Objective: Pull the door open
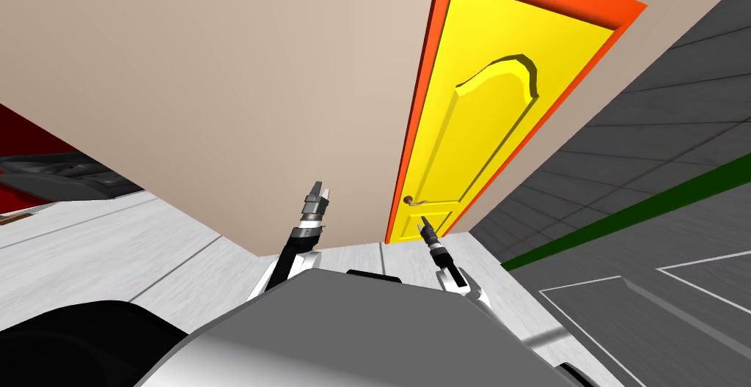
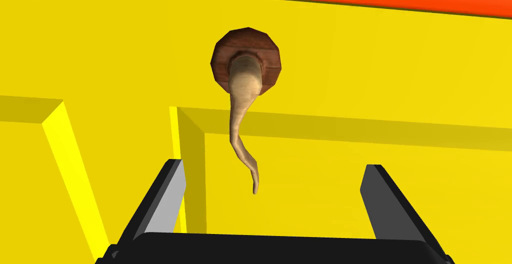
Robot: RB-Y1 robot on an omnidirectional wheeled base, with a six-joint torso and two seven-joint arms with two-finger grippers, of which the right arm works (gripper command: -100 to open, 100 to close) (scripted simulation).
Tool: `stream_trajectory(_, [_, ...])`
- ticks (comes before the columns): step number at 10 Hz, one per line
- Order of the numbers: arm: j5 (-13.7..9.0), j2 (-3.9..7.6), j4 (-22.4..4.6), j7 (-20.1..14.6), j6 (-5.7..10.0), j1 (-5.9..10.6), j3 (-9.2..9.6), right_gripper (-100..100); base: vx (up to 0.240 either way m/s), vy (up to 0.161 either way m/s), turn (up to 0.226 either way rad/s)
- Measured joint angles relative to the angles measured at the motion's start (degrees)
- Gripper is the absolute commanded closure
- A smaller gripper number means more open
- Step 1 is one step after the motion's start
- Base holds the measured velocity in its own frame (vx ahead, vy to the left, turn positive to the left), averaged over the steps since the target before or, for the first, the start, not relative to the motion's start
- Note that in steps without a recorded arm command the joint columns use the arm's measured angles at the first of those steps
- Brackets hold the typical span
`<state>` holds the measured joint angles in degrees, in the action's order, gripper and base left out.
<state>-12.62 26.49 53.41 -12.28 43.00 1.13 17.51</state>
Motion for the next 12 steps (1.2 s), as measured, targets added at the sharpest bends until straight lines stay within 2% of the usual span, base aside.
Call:
stream_trajectory(4, [-0.30,1.15,-4.30,-0.37,1.25,1.64,0.73,-100,0.037,-0.083,0.070])
stream_trajectory(5, [-0.32,1.22,-4.41,-0.42,1.29,1.70,0.74,-100,0.099,0.018,0.228])
stream_trajectory(7, [-0.93,2.02,-5.81,-0.98,2.30,0.96,-0.72,-100,0.179,0.062,0.217])
stream_trajectory(8, [-1.10,2.25,-8.28,-1.51,3.79,1.36,-1.17,-100,0.164,0.027,0.278])
stream_trajectory(10, [-1.80,2.94,-10.70,-2.22,5.66,0.86,-2.90,-100,0.199,0.048,0.254])
stream_trajectory(11, [-2.32,3.58,-9.74,-2.30,5.49,-0.38,-4.07,-100,0.129,0.027,0.047])
stream_trajectory(12, [-2.43,3.63,-11.24,-2.54,5.99,0.14,-4.38,-100,0.113,0.024,0.138])
